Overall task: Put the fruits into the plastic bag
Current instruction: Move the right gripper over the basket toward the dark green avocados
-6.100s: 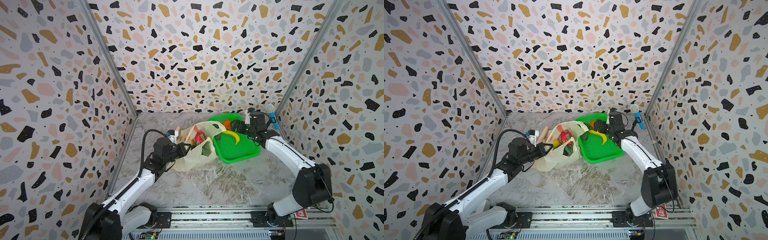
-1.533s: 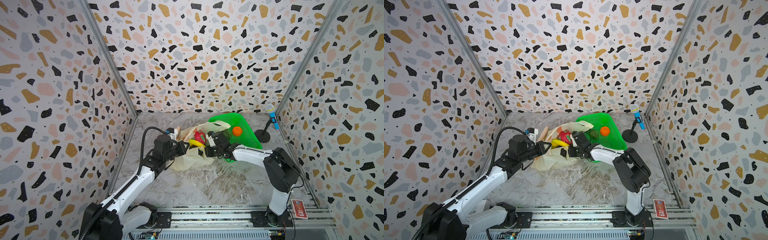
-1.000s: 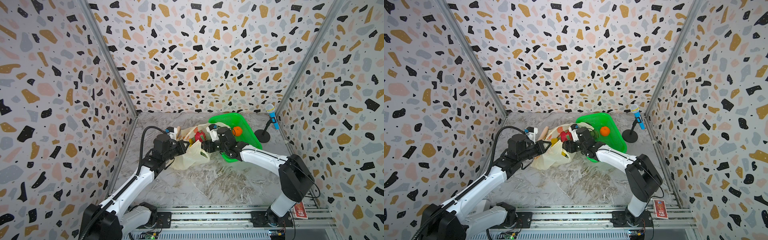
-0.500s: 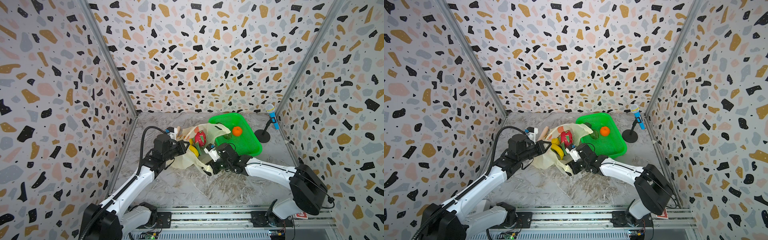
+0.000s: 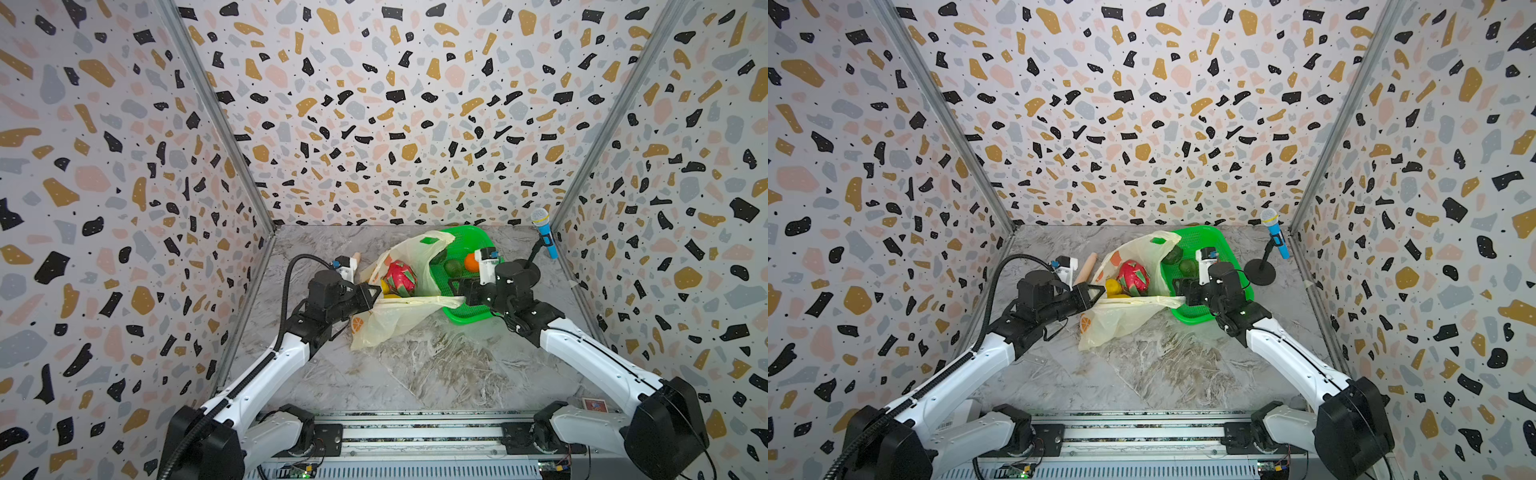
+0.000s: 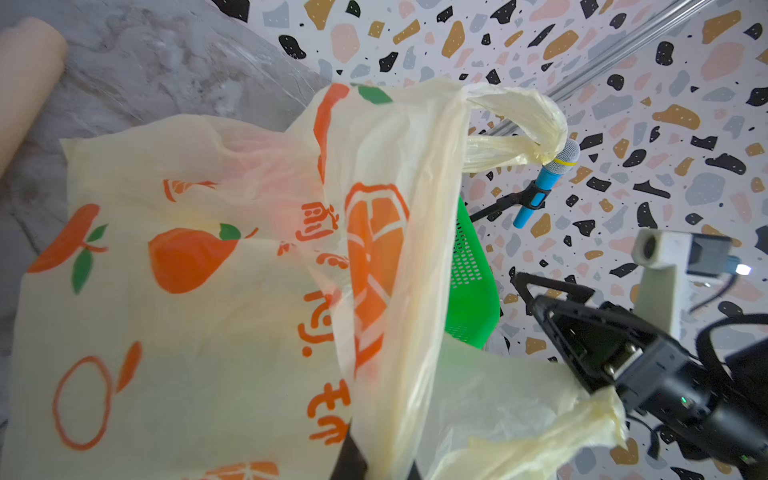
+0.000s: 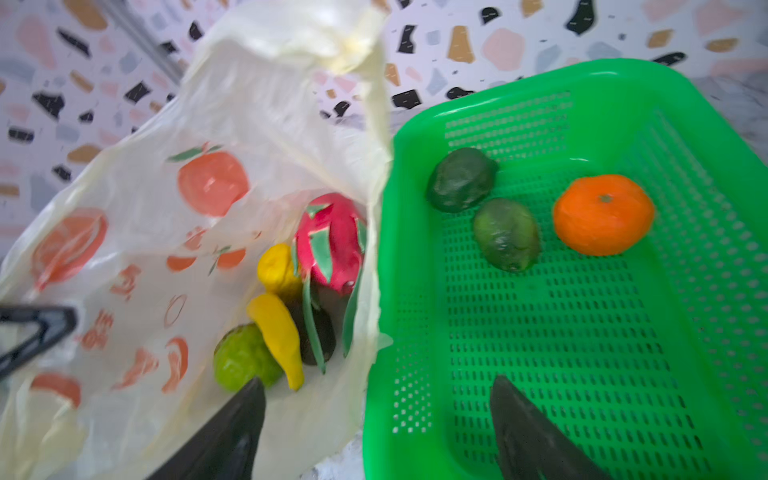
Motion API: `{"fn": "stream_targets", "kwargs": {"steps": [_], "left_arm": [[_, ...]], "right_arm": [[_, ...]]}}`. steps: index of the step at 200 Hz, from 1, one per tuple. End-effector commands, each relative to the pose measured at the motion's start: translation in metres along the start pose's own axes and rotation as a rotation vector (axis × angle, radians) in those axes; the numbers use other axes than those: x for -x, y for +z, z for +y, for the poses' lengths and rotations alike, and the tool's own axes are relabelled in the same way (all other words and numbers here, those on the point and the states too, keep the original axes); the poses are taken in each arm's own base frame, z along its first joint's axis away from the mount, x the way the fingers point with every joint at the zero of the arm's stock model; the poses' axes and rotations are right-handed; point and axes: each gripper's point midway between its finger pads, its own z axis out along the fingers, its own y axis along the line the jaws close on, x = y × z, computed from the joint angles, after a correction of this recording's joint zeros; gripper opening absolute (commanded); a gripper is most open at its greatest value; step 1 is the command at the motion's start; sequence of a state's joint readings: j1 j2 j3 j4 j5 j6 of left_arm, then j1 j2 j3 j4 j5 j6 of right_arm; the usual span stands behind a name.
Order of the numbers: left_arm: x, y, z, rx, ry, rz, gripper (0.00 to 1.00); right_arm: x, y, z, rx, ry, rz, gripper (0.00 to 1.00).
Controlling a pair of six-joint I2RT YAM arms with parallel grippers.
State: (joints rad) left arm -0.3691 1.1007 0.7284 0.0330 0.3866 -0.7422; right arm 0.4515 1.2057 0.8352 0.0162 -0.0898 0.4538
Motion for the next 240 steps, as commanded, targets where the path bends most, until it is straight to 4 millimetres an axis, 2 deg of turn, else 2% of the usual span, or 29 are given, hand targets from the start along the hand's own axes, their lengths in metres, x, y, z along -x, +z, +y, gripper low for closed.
{"fn": "stream_targets", "kwargs": {"steps": [1, 31, 46, 70, 100, 131, 147, 165, 190, 240], "left_arm": [[0.004, -0.001, 0.004, 0.002, 0.005, -0.028, 0.0], [0.003, -0.002, 0.003, -0.003, 0.005, -0.029, 0.0], [0.002, -0.001, 0.004, -0.004, 0.003, -0.025, 0.0], [0.002, -0.003, 0.003, -0.006, 0.005, -0.028, 0.0], [0.0, -0.003, 0.005, -0.003, 0.004, -0.025, 0.0], [0.001, -0.004, 0.003, -0.008, 0.003, -0.03, 0.0], [0.002, -0.005, 0.002, -0.009, 0.004, -0.033, 0.0], [0.002, -0.006, 0.001, -0.01, 0.005, -0.032, 0.0], [0.001, -0.008, 0.002, -0.006, 0.007, -0.031, 0.0], [0.0, -0.006, 0.004, 0.001, 0.01, -0.028, 0.0]], "right_arm": [[0.024, -0.002, -0.025, -0.033, 0.135, -0.079, 0.85], [0.035, 0.008, -0.032, -0.022, 0.143, -0.08, 0.85], [0.037, 0.016, -0.026, 0.016, 0.124, -0.051, 0.86], [0.024, 0.028, 0.001, 0.139, 0.074, 0.049, 0.87], [0.009, 0.036, 0.042, 0.239, 0.0, 0.089, 0.88], [0.009, 0.051, 0.074, 0.295, -0.015, 0.105, 0.88], [0.014, 0.059, 0.083, 0.304, -0.003, 0.097, 0.88], [0.026, 0.065, 0.083, 0.293, 0.035, 0.064, 0.88], [0.049, 0.065, 0.071, 0.26, 0.07, 0.007, 0.89], [0.077, 0.03, 0.03, 0.267, 0.125, -0.105, 0.91]]}}
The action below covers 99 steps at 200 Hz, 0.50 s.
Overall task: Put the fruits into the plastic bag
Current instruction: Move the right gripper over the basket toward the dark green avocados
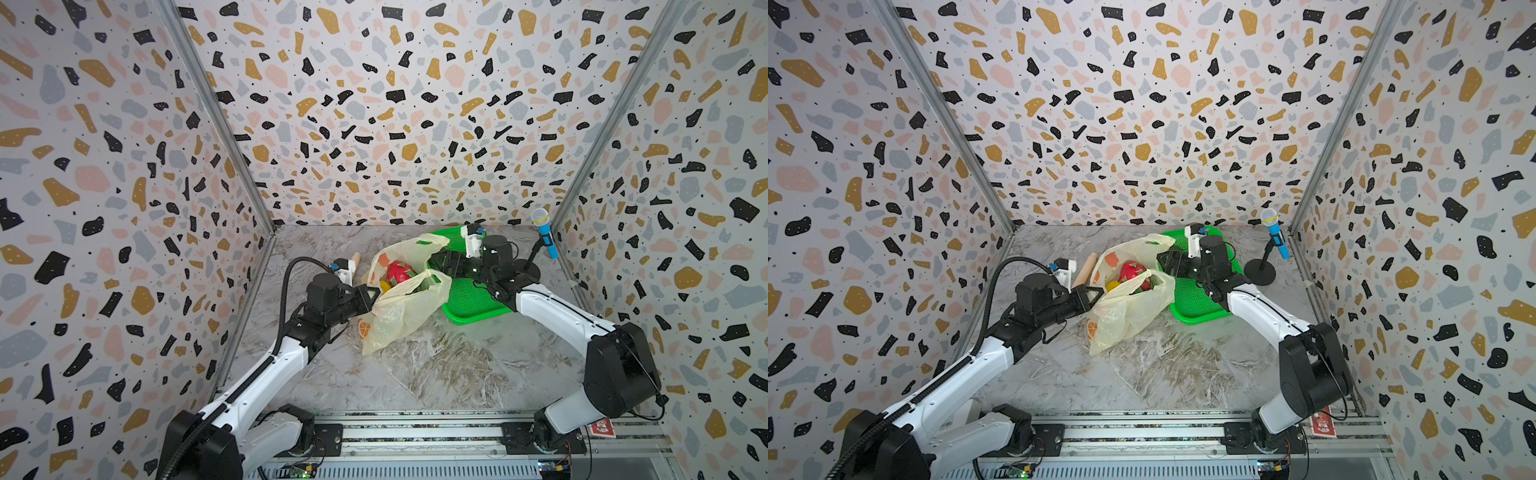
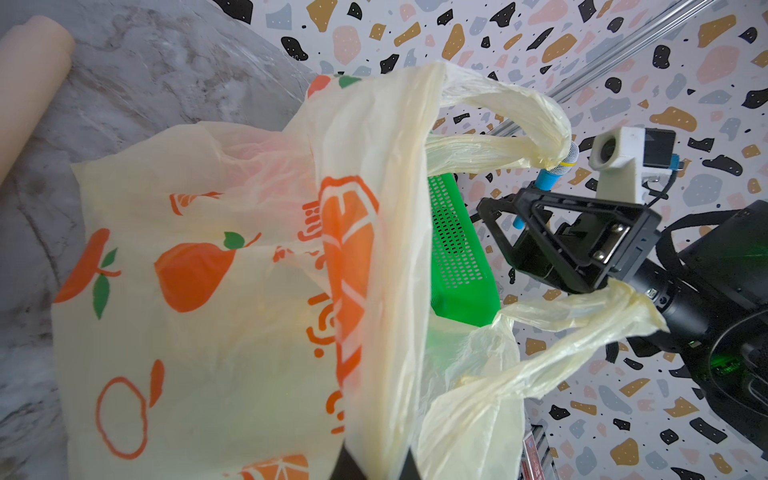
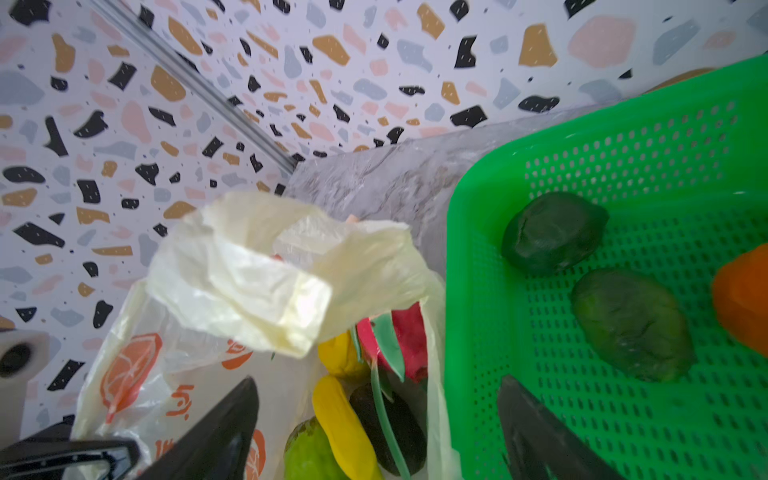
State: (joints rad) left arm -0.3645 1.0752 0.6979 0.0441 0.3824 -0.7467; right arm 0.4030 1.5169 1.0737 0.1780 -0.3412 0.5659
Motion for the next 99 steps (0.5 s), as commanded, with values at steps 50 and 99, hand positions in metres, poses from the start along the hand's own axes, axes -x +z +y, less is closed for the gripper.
{"fn": "stream_targets", "kwargs": {"steps": [50, 99], "left_arm": [[0.004, 0.0, 0.0, -0.002, 0.017, -0.019, 0.0], [0.002, 0.004, 0.004, 0.009, 0.012, -0.007, 0.0]], "right_arm": [[0.032, -0.047, -0.067, -0.169, 0.097, -0.098, 0.91], [0.0, 0.015, -0.127, -0.297, 0.156, 0.183, 0.88]]}}
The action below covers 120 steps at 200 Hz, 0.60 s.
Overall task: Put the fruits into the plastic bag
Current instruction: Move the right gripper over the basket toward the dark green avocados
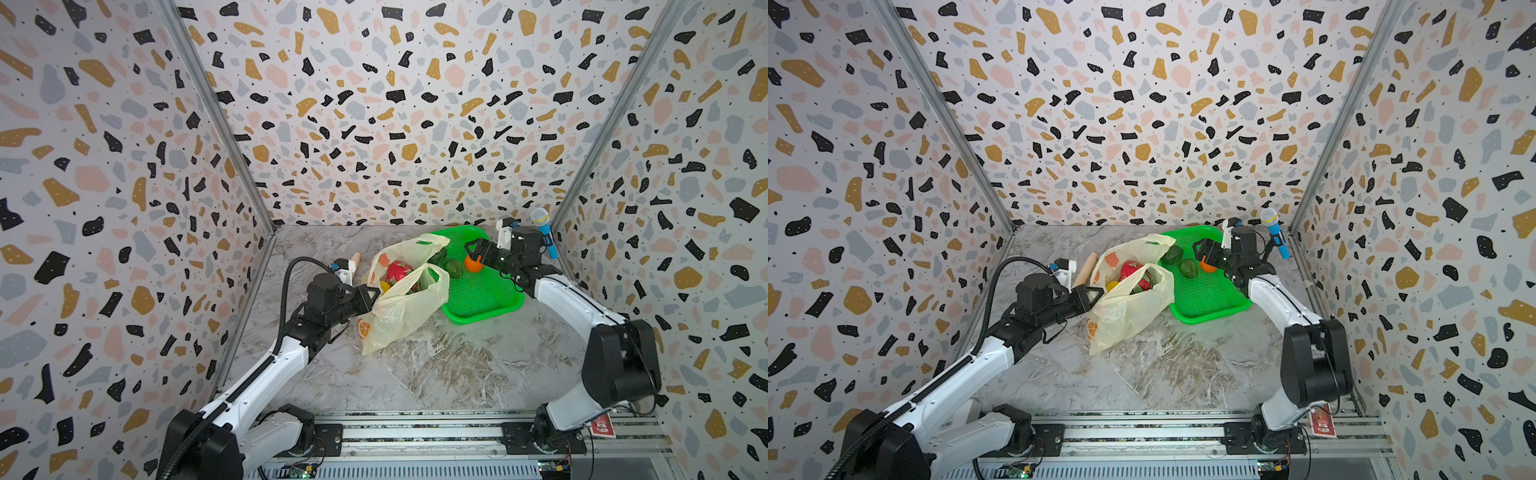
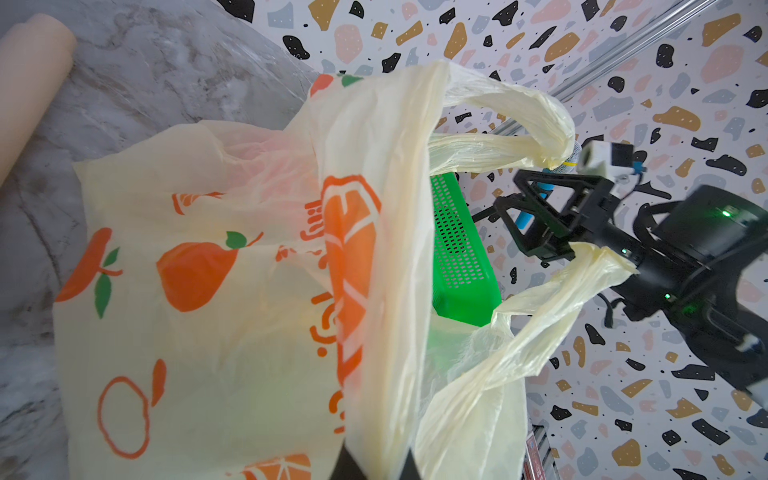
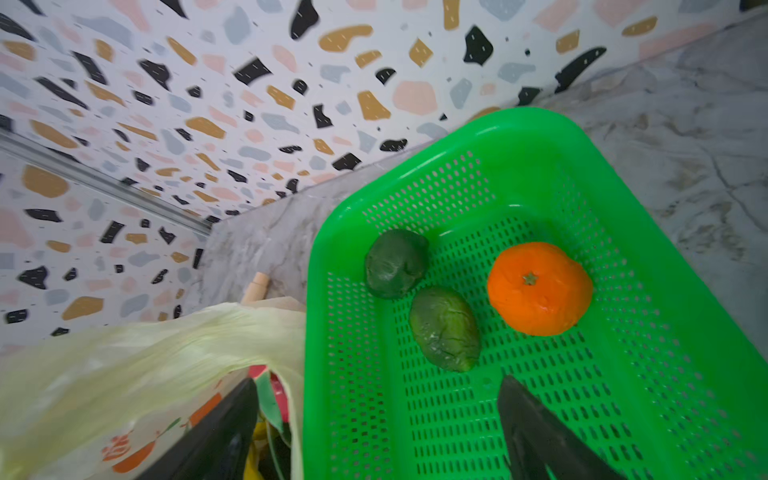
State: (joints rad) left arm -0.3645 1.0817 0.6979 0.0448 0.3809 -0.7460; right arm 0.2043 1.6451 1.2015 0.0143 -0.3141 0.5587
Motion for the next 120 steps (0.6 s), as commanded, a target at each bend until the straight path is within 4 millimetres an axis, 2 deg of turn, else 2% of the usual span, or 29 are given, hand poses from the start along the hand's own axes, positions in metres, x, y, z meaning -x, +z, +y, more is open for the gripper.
{"fn": "stream_targets", "kwargs": {"steps": [1, 19, 39, 87, 120], "left_arm": [[0.002, 0.003, 0.003, 0.006, 0.013, -0.008, 0.0], [0.001, 0.005, 0.006, 0.012, 0.013, 0.001, 0.0], [0.001, 0.008, 0.007, 0.018, 0.012, 0.01, 0.0], [0.001, 0.01, 0.008, 0.022, 0.014, 0.016, 0.0], [0.0, 0.009, 0.008, 0.028, 0.018, 0.018, 0.0]], "right_arm": [[-0.026, 0.027, -0.019, -0.068, 0.008, 0.172, 0.88], [-0.032, 0.052, -0.025, -0.075, -0.002, 0.235, 0.87], [-0.038, 0.07, -0.031, -0.086, -0.013, 0.278, 0.86], [-0.068, 0.09, -0.033, -0.082, -0.052, 0.361, 0.84], [-0.08, 0.105, -0.029, -0.095, -0.09, 0.388, 0.82]]}}
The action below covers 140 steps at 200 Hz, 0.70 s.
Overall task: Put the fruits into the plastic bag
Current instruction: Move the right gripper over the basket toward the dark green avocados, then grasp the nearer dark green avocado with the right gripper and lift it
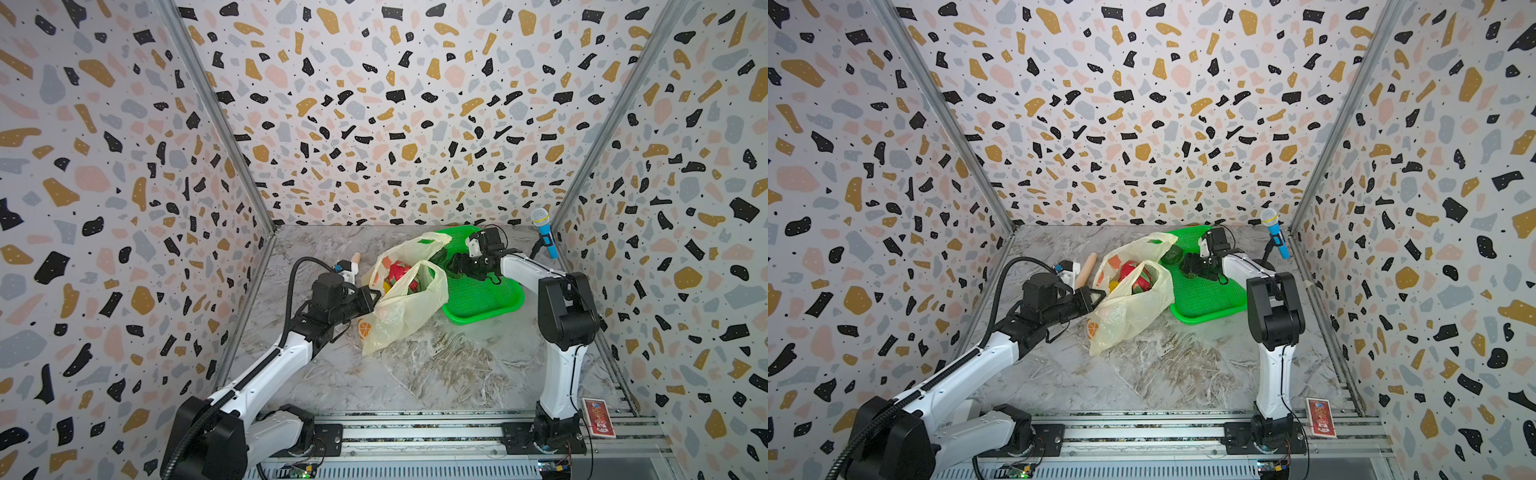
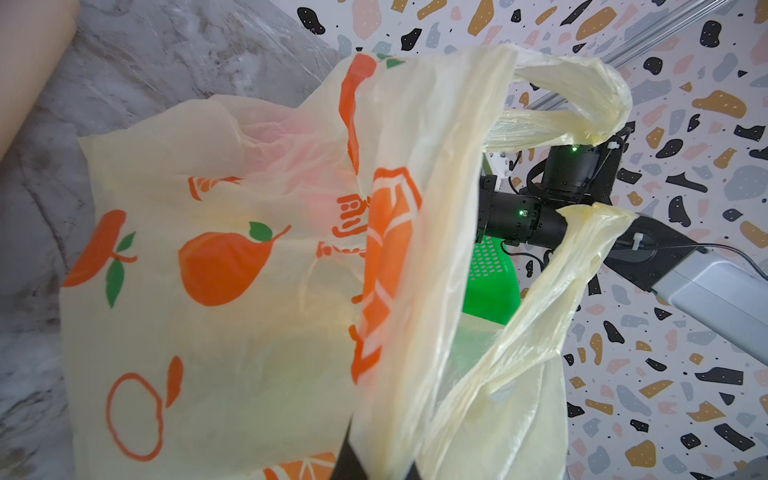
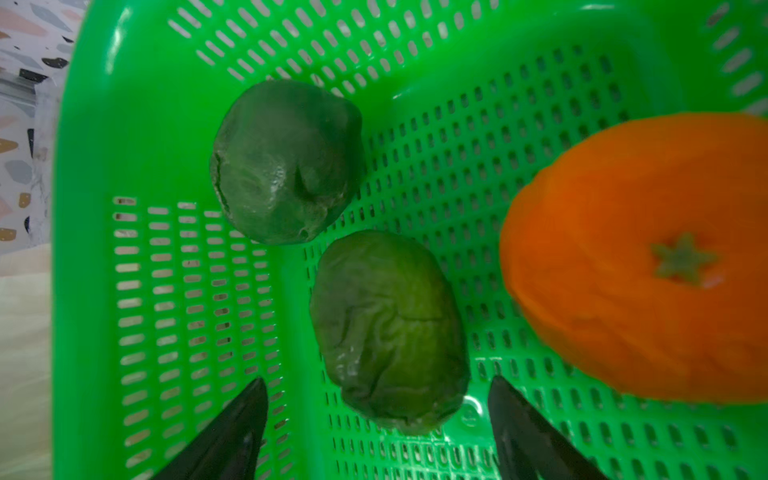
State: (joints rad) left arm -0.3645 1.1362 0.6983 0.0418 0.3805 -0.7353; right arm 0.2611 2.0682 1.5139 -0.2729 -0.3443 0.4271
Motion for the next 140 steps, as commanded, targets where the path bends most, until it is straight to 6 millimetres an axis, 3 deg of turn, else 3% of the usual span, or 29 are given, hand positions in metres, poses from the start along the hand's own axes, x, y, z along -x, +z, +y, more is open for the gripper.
{"fn": "stream_targets", "kwargs": {"steps": [1, 59, 71, 81, 90, 110, 140], "left_arm": [[0.008, -0.003, -0.005, -0.006, 0.028, -0.022, 0.0], [0.008, -0.003, 0.0, 0.013, 0.021, -0.024, 0.0], [0.007, -0.002, 0.0, 0.014, 0.019, -0.022, 0.0], [0.007, -0.002, 0.0, 0.014, 0.019, -0.02, 0.0], [0.008, -0.001, -0.001, 0.014, 0.021, -0.019, 0.0], [0.009, -0.002, -0.002, 0.012, 0.022, -0.022, 0.0], [0.011, -0.003, -0.005, 0.004, 0.031, -0.027, 0.0]], "right_arm": [[0.006, 0.005, 0.011, -0.011, -0.052, 0.004, 0.82], [0.019, 0.024, -0.002, -0.243, -0.168, -0.028, 0.73], [0.02, 0.025, -0.002, -0.265, -0.192, -0.035, 0.66], [0.02, 0.024, -0.001, -0.267, -0.194, -0.036, 0.52], [0.019, 0.021, 0.001, -0.257, -0.189, -0.036, 0.45], [0.025, -0.002, 0.014, -0.227, -0.176, -0.078, 0.41], [0.041, -0.073, 0.044, -0.169, -0.176, -0.236, 0.32]]}}
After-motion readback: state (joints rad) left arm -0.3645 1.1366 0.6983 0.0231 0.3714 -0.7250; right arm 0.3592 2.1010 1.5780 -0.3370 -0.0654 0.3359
